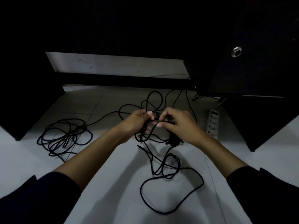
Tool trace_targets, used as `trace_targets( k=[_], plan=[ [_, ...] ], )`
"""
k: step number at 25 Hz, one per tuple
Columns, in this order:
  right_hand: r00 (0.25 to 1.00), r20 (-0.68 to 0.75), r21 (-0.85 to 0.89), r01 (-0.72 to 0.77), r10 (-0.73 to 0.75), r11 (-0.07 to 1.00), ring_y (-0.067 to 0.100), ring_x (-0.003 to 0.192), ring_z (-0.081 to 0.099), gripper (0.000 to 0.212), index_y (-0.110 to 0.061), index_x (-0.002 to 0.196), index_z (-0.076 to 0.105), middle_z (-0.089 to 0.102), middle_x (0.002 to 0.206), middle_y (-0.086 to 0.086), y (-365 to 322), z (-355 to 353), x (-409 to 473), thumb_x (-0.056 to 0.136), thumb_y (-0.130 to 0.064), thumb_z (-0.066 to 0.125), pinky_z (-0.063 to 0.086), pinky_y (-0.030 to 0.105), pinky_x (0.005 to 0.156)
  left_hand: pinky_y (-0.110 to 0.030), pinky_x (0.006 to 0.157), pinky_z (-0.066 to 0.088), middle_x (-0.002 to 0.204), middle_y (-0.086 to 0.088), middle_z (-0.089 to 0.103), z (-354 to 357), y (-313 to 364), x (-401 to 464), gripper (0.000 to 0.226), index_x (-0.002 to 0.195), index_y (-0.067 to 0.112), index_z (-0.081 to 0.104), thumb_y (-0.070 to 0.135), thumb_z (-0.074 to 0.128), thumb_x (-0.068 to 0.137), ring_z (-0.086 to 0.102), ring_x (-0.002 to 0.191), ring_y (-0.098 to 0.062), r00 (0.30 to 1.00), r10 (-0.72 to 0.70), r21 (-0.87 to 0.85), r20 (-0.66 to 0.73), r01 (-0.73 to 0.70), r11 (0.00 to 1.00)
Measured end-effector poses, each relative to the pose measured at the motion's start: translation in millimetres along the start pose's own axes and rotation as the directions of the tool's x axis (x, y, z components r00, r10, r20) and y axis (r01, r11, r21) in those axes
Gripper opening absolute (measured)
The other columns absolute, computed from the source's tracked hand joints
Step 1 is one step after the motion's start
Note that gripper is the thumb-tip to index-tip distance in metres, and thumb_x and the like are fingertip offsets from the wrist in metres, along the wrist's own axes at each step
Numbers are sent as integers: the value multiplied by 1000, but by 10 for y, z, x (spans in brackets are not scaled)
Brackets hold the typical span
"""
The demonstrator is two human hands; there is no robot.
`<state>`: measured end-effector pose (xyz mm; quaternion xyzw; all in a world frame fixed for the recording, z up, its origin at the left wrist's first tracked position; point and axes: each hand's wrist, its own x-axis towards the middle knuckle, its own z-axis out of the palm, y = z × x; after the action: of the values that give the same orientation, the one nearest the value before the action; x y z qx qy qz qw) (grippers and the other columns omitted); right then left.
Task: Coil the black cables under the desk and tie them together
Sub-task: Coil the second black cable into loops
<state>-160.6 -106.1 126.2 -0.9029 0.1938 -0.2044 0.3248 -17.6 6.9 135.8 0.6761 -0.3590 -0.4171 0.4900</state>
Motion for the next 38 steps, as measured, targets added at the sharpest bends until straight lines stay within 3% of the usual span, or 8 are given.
trace_targets(
  k=[3,8,15,19,23,26,30,38],
  plan=[
    [998,-56,-83,28,-32,996,8,75,55,31,-18,91,50,59,83,-3,-81,40,26,80,-26,77,39,13,63,-29,73,54,82,-8,66,33,-19,-23,30,95,7,54,26,33,105,65,78,-18,995,-7,5,95,7,1000],
    [996,-82,-85,35,-42,996,0,67,47,37,-15,85,49,53,77,-8,-74,47,62,73,-28,82,37,9,58,-21,46,40,57,4,40,57,-33,-35,25,86,12,42,28,34,105,42,44,-8,990,-33,50,138,26,998],
    [999,-46,-12,13,-14,1000,0,74,53,21,-19,88,58,59,90,-3,60,-119,33,79,-19,77,39,7,63,-19,42,31,52,8,35,-28,8,-82,32,84,11,50,41,54,94,31,43,-7,978,-45,177,206,8,984],
    [995,-86,112,-36,46,993,15,65,61,18,-15,88,58,61,79,2,74,-110,2,83,-21,74,52,24,59,-19,41,24,55,4,30,-30,46,-89,27,82,12,51,34,51,97,26,43,-7,985,31,72,171,-44,996],
    [992,-47,204,-109,121,973,14,73,69,7,-15,94,63,68,81,4,178,-10,-79,92,-22,64,56,40,77,-18,40,22,55,7,31,-53,69,-61,29,80,14,44,34,43,101,25,42,-6,989,114,2,93,-114,993],
    [991,8,323,-132,136,937,12,80,69,9,-13,98,65,64,94,0,208,29,-122,96,-16,57,56,36,82,-18,40,22,57,6,37,-81,22,-40,30,81,15,41,37,38,102,25,42,-6,994,94,19,63,-96,995],
    [958,-221,432,-72,183,899,11,71,66,10,-8,96,65,52,99,4,-1,-42,-9,96,-10,55,58,27,66,-12,42,29,71,1,46,-20,-112,-36,32,84,13,46,36,34,102,35,40,0,988,152,244,41,-157,957],
    [862,-489,143,-70,132,987,4,83,55,9,-21,96,68,52,97,-3,-116,22,167,93,-24,61,39,2,72,-15,47,33,115,-1,65,164,-127,-80,26,87,26,51,37,33,103,37,42,-1,978,189,159,84,-201,967]
  ],
)
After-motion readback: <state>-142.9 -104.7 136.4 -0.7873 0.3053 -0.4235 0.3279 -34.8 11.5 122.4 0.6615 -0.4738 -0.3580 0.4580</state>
